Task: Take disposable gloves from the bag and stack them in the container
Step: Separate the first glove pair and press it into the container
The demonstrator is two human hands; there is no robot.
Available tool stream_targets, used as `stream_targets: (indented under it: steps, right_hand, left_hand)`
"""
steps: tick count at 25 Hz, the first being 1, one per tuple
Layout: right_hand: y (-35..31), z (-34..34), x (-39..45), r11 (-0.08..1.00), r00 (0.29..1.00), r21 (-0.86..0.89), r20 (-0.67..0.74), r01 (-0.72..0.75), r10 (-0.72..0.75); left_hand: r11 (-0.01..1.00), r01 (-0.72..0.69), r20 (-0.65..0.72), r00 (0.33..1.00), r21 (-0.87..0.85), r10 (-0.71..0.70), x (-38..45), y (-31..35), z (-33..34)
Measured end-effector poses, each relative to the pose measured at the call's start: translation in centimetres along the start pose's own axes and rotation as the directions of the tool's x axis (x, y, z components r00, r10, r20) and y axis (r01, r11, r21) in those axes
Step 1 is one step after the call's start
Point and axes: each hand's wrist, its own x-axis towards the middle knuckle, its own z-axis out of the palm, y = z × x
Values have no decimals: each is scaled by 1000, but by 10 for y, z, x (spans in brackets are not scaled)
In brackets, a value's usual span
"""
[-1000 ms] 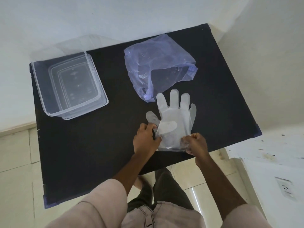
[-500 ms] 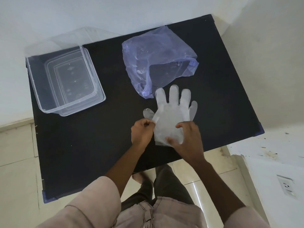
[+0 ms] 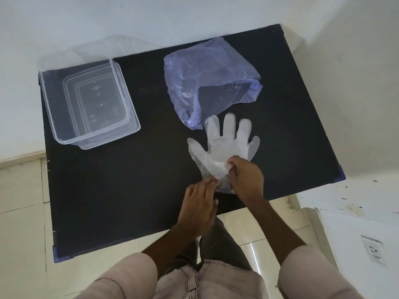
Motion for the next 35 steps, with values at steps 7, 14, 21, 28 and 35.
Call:
stream_targets:
  steps: [7,14,21,28,35]
  right_hand:
    - [-8,-83,69,994,990,27,-99,107,-104]
    - [-53,-160,97,930,935,-100,41,354,-351]
    - [-114,-207,67,818,836,-191,215,543,-504]
    - [-161,-240,29,739,755,-179,271,649,-597]
    - [-145,-264,30,909,900,136,145,394,-412]
  left_hand:
    - [944,-162,396,918,289,36,-1,-21,1]
    - [998,55,359,932,-18,-45,46,5,-74]
    - [853,-22,-260,956,-522,-135,105,19,-231]
    - [770,32,211,968,-637,134,121,12,-306]
    - [651,31,135,985,-758,110,120,1,-326]
